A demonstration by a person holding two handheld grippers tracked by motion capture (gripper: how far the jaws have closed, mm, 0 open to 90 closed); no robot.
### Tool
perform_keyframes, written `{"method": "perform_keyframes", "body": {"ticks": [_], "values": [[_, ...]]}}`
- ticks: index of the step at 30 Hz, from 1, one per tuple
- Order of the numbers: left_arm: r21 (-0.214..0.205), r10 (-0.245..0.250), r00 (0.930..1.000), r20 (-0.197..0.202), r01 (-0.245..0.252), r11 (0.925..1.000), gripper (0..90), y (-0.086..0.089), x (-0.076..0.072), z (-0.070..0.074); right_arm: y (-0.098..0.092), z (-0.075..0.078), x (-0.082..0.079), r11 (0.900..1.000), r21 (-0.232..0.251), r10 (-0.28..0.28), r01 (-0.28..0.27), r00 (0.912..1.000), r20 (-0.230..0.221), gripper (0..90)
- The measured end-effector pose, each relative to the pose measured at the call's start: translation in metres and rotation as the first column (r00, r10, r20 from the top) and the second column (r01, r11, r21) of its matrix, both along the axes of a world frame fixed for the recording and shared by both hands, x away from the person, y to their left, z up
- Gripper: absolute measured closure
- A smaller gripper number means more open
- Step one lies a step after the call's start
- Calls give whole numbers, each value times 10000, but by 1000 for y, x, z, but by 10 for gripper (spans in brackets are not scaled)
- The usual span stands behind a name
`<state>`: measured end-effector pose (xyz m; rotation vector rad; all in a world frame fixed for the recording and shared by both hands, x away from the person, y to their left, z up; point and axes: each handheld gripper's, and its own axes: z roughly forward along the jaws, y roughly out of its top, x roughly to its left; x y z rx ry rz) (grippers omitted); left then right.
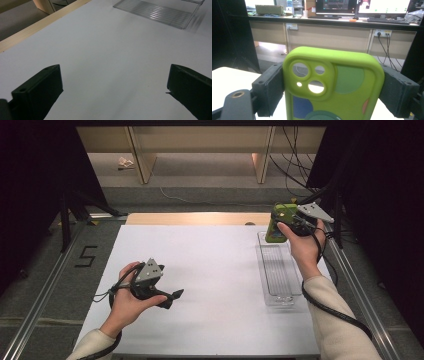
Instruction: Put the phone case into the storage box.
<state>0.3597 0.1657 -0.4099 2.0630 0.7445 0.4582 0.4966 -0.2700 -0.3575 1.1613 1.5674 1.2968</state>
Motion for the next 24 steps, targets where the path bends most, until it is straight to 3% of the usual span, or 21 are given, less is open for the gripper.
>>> {"method": "perform_keyframes", "body": {"ticks": [24], "values": [[-54,-15,10000,-21,15,10000,0,0,0,0,2,-11,13,9998,-171,-130,126,9996,-269,169]]}}
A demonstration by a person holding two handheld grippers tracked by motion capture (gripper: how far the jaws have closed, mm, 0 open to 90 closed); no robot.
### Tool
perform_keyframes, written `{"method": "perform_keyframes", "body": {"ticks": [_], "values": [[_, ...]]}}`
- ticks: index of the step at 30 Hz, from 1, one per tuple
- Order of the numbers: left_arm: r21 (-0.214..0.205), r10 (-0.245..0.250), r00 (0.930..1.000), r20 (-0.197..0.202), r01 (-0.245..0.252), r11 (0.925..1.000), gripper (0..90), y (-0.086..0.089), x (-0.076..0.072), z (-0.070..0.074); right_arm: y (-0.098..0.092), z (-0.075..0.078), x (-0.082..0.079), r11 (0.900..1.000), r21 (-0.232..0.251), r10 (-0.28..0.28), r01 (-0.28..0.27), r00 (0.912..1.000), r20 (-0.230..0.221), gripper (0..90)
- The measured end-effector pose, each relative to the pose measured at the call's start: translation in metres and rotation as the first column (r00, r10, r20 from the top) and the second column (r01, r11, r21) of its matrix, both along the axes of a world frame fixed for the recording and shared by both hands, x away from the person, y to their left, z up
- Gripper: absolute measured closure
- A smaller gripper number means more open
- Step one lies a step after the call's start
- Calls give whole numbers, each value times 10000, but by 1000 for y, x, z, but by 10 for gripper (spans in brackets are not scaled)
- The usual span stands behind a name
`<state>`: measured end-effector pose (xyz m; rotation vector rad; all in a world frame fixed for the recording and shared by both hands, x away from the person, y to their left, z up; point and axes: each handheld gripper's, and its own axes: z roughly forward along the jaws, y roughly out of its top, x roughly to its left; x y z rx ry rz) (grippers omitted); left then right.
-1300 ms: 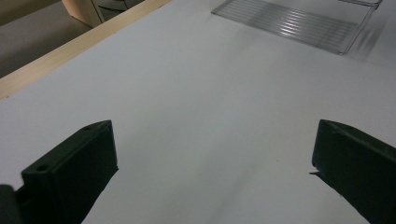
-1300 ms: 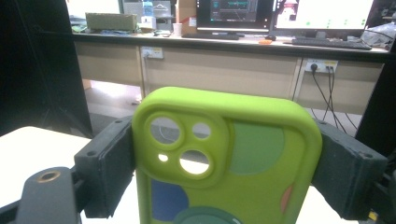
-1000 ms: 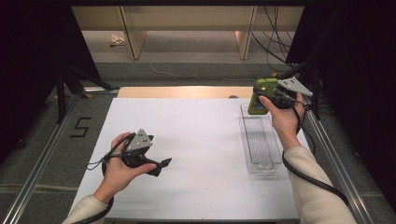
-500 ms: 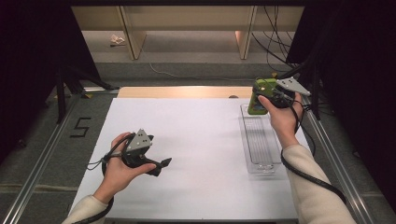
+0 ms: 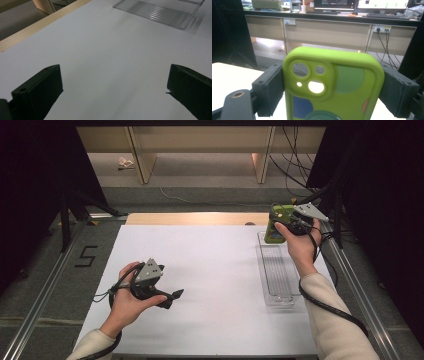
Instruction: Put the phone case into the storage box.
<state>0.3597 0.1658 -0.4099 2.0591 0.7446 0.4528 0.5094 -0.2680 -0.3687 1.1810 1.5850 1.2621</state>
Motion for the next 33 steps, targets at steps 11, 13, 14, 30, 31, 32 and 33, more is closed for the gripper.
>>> {"method": "perform_keyframes", "body": {"ticks": [11,13,14,30,31,32,33], "values": [[-20,-12,10000,-6,12,10000,0,0,0,0,3,-5,7,10000,-91,-15,13,9998,-176,169],[-21,-30,10000,-9,30,10000,0,0,0,-1,3,-6,8,9999,-116,-26,23,9998,-219,169],[-20,-32,10000,-11,32,10000,0,0,0,-1,3,-7,9,9999,-105,-35,33,9997,-240,169],[-71,1,10000,-15,-2,10000,0,1,0,0,4,-10,14,9999,-110,-131,127,9992,-376,169],[-61,-8,10000,-18,8,10000,0,1,0,0,4,-10,14,9999,-111,-125,121,9992,-376,169],[-66,-8,10000,-18,8,10000,0,1,0,0,5,-10,15,9998,-133,-116,111,9992,-387,169],[-76,-10,10000,-19,10,10000,0,1,0,0,5,-10,15,9998,-153,-117,111,9992,-393,169]]}}
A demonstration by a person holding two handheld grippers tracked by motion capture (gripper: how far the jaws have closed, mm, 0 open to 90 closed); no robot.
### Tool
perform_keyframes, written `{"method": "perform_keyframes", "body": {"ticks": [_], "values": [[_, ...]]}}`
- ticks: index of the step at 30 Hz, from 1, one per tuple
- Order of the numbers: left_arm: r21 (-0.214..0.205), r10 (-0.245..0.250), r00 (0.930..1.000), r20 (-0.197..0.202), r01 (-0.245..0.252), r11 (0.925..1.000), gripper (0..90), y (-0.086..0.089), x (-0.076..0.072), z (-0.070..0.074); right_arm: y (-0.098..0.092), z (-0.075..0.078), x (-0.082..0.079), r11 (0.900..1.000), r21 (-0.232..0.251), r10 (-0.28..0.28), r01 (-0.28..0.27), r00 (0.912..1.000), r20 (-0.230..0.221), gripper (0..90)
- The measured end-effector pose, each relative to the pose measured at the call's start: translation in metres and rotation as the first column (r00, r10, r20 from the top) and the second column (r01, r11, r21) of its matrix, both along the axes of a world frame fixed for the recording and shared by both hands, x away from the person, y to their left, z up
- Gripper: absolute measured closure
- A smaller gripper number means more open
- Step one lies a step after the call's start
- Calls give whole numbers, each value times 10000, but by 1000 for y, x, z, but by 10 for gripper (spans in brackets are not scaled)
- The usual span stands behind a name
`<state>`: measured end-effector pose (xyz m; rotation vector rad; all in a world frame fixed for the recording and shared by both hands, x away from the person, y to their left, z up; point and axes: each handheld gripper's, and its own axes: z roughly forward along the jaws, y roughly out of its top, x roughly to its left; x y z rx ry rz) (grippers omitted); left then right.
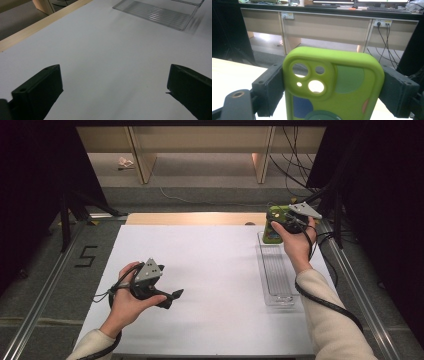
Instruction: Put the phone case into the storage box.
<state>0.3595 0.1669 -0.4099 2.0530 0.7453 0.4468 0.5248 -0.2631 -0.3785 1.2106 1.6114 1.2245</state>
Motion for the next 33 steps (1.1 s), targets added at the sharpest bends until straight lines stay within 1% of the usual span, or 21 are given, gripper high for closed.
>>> {"method": "perform_keyframes", "body": {"ticks": [33], "values": [[-14,-9,10000,-26,9,10000,0,0,0,0,2,-9,16,9997,-144,-204,198,9987,-470,169]]}}
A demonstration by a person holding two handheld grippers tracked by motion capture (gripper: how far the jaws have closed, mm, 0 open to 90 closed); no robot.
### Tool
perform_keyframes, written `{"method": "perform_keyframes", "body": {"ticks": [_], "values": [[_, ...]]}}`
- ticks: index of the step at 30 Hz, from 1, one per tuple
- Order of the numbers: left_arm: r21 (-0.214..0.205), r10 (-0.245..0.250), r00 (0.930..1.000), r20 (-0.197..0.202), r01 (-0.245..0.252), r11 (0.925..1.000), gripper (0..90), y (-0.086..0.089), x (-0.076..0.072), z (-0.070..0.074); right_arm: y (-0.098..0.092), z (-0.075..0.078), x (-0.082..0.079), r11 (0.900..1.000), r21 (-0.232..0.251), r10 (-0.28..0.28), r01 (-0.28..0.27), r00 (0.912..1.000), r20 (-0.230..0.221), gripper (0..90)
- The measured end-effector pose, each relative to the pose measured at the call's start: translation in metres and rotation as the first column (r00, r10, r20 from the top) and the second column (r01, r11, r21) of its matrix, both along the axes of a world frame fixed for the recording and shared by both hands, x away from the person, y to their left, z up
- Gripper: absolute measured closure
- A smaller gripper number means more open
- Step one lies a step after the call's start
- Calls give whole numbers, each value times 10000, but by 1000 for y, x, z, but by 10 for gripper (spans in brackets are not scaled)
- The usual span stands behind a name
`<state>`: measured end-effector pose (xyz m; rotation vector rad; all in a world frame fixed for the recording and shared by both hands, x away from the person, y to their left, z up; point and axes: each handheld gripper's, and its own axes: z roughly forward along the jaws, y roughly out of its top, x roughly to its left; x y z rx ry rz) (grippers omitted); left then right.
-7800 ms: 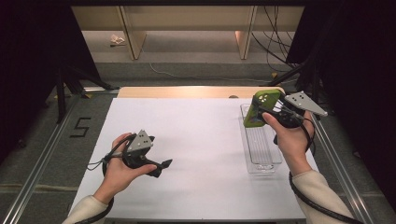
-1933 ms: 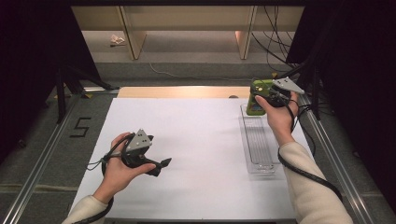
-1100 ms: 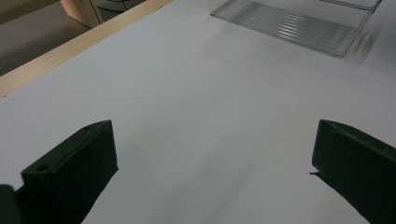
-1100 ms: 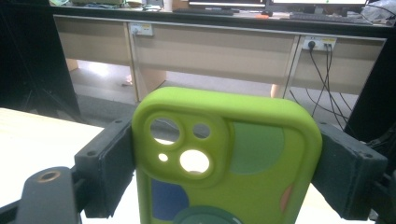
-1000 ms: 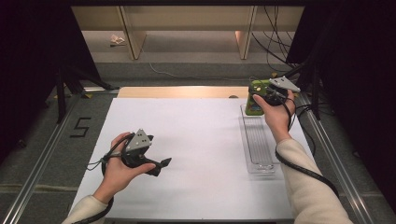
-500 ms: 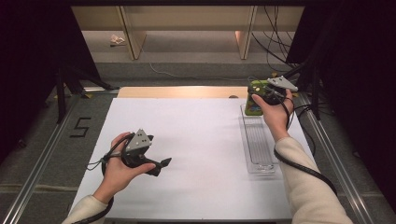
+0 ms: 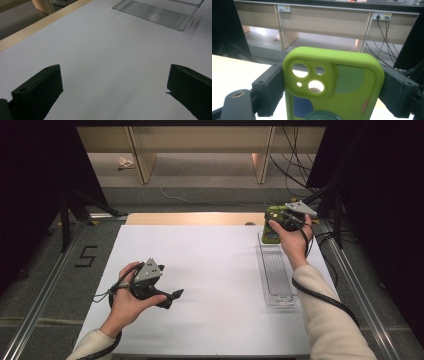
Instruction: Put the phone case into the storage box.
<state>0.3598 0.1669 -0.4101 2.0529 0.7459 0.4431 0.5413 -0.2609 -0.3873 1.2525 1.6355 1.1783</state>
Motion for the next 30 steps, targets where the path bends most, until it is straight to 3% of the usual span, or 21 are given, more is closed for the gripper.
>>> {"method": "perform_keyframes", "body": {"ticks": [30], "values": [[-36,6,10000,6,-6,10000,0,0,0,-1,1,-8,12,9998,-114,-185,181,9993,-332,169]]}}
